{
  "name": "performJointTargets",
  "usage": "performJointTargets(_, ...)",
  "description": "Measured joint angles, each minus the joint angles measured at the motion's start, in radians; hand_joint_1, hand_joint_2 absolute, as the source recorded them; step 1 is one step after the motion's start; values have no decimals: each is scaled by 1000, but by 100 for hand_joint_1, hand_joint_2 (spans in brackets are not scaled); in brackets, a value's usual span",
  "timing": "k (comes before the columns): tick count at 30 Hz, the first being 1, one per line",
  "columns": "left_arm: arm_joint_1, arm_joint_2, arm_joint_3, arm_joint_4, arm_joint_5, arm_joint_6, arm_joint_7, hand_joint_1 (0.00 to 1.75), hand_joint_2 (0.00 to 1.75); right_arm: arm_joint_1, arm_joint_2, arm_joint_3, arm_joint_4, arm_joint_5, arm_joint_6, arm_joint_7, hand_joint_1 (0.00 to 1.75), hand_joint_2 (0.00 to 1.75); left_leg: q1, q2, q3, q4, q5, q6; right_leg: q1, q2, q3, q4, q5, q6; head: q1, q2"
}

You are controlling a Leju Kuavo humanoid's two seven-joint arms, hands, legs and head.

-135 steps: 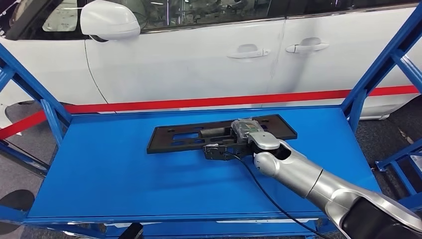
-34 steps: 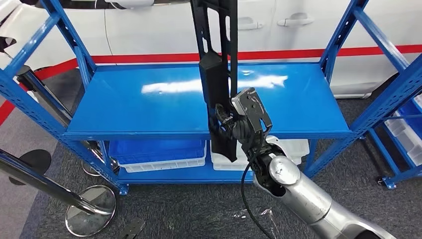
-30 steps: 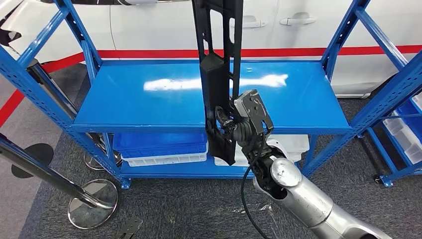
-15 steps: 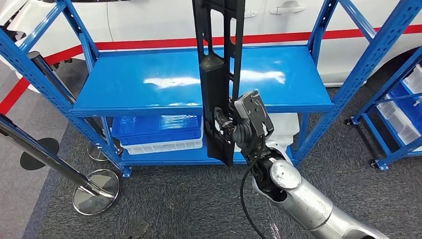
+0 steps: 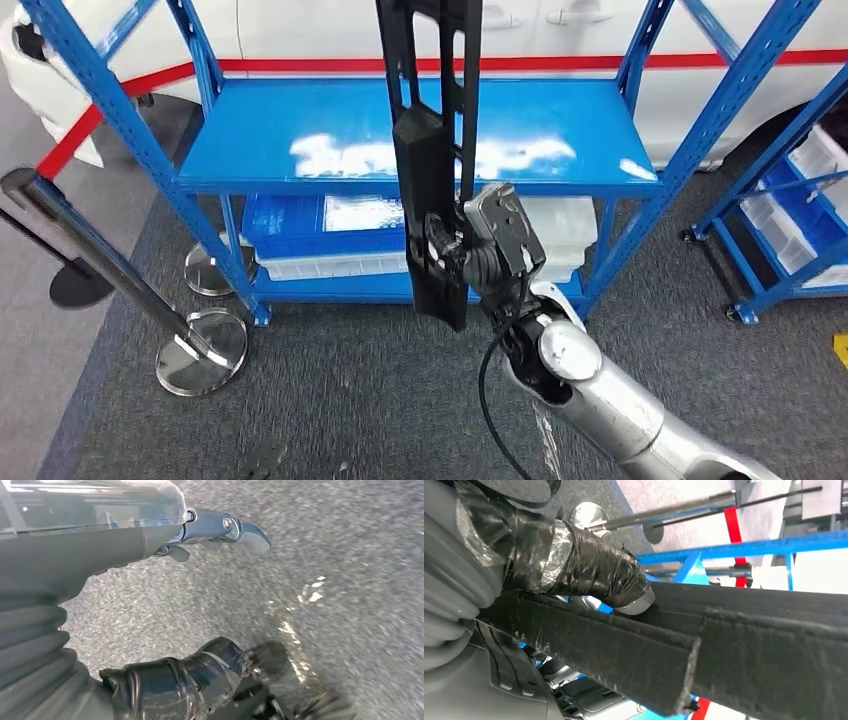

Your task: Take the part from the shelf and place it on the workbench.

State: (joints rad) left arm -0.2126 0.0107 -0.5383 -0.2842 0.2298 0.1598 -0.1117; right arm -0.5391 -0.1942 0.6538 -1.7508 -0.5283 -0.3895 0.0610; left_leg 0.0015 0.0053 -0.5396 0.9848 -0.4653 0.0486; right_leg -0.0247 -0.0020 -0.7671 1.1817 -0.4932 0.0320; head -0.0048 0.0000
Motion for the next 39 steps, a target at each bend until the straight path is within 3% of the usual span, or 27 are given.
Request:
performJointTargets(1,0,0,0,0,0,0,0,0,175,0,0,0,0,1,0,0,175,175,0,0,-20,2,14,1,0,0,-10,67,-34,3,2,0)
performJointTargets(2,1,0,0,0,0,0,0,0,175,1,0,0,0,4,-1,2,175,175,-1,1,-40,5,28,0,0,0,-11,119,-40,6,2,0)
performJointTargets(3,2,0,0,0,-1,-1,1,0,175,1,0,0,0,10,-3,5,175,175,-1,1,-61,10,40,-2,-1,0,3,141,-22,7,2,0)
performJointTargets(5,3,0,0,0,-2,-1,1,0,175,-1,0,0,0,26,-9,13,175,175,0,1,-102,27,59,-9,-2,0,79,86,25,9,3,0)
performJointTargets(7,3,-1,0,0,-2,-1,2,0,175,-6,0,0,-1,36,-12,20,175,175,-2,1,-134,48,71,-19,1,0,181,-44,5,3,2,0)
performJointTargets(8,3,-1,0,0,-1,0,2,0,175,-8,0,0,-1,39,-12,22,175,175,-3,1,-142,55,77,-25,3,1,210,-91,-14,-2,3,0)
performJointTargets(9,3,-1,0,0,0,0,2,0,175,-10,0,0,-2,40,-12,23,175,175,-4,1,-148,57,85,-31,6,2,222,-116,-26,-9,3,0)
performJointTargets(11,5,0,0,0,2,1,3,0,175,-11,0,0,-2,43,-12,24,175,175,-1,0,-154,57,97,-43,6,0,211,-122,-14,-26,5,0)
performJointTargets(12,6,0,0,0,2,1,3,0,175,-12,0,0,-2,44,-12,24,175,175,2,-1,-162,66,82,-48,5,-1,202,-123,-3,-34,4,0)
performJointTargets(13,7,0,0,0,2,1,3,0,175,-13,0,0,-1,45,-12,25,175,175,4,-2,-173,91,50,-54,2,-3,192,-125,9,-41,3,0)
performJointTargets(16,7,-2,-1,0,2,0,4,0,175,-18,0,1,0,48,-12,25,175,175,10,-3,-205,237,-92,-69,2,-4,149,-126,45,-52,0,0)
performJointTargets(17,7,-2,-1,0,2,1,4,0,175,-18,0,1,0,49,-12,25,175,175,11,-3,-204,277,-108,-72,3,-4,133,-125,57,-52,0,0)
performJointTargets(19,7,-2,-1,0,2,1,6,0,175,-17,0,2,0,54,-13,26,175,175,12,-3,-165,287,-76,-72,3,-4,101,-123,81,-49,0,0)
performJointTargets(20,6,-2,-1,0,3,1,6,0,175,-16,0,2,0,57,-15,28,175,175,12,-3,-124,250,-51,-70,3,-3,86,-123,93,-46,-1,0)
performJointTargets(21,5,-2,-1,0,3,1,7,0,175,-16,0,2,0,60,-18,29,175,175,11,-4,-74,190,-43,-66,3,-3,74,-123,104,-43,-1,0)
performJointTargets(23,1,-2,-1,0,3,1,7,0,175,-17,0,2,0,69,-35,36,175,175,6,-7,7,73,-57,-56,4,-5,64,-127,124,-32,1,0)
performJointTargets(24,-1,-2,-1,0,4,1,7,0,175,-17,0,1,-1,74,-49,39,175,175,3,-9,23,42,-67,-51,4,-6,64,-133,135,-26,0,0)
performJointTargets(26,0,-2,-1,0,5,1,9,0,175,-13,1,1,0,80,-84,39,175,175,2,-9,19,24,-49,-38,2,-6,66,-148,154,-12,-3,0)
performJointTargets(27,0,-3,-1,0,6,1,10,0,175,-9,1,1,1,78,-99,35,175,175,3,-7,15,16,-35,-31,2,-5,61,-147,146,-7,-5,0)
performJointTargets(28,1,-3,-1,0,6,1,11,0,175,-5,0,1,1,75,-109,30,175,175,6,-5,7,9,-19,-22,3,-3,52,-129,118,-4,-4,0)
performJointTargets(31,0,-4,-2,0,6,0,13,0,175,4,0,1,3,68,-121,24,175,175,4,1,-34,5,21,-7,5,0,10,37,-30,-1,1,0)
performJointTargets(32,0,-4,-2,0,6,0,13,0,175,7,0,1,3,68,-122,23,175,175,3,1,-52,8,33,-7,5,0,3,98,-53,0,2,0)
performJointTargets(33,1,-4,-2,0,6,0,13,0,175,9,0,1,3,67,-122,23,175,175,2,2,-70,11,44,-7,6,1,8,135,-50,1,2,0)
performJointTargets(34,1,-4,-2,0,6,0,13,0,175,11,0,1,3,67,-122,23,175,175,2,2,-88,16,54,-9,6,1,29,140,-28,1,3,0)
performJointTargets(36,2,-4,-2,0,6,0,13,0,175,13,0,1,4,67,-122,23,175,175,2,2,-121,31,70,-15,5,0,117,49,7,-2,3,0)
performJointTargets(38,2,-5,-2,0,6,1,13,0,175,13,2,1,3,65,-123,23,175,175,-1,2,-144,45,84,-26,9,1,205,-80,-13,-9,2,0)
performJointTargets(39,2,-5,-2,0,6,2,14,0,175,13,2,1,3,61,-125,22,175,175,-2,1,-150,48,92,-31,11,3,225,-117,-28,-14,3,0)
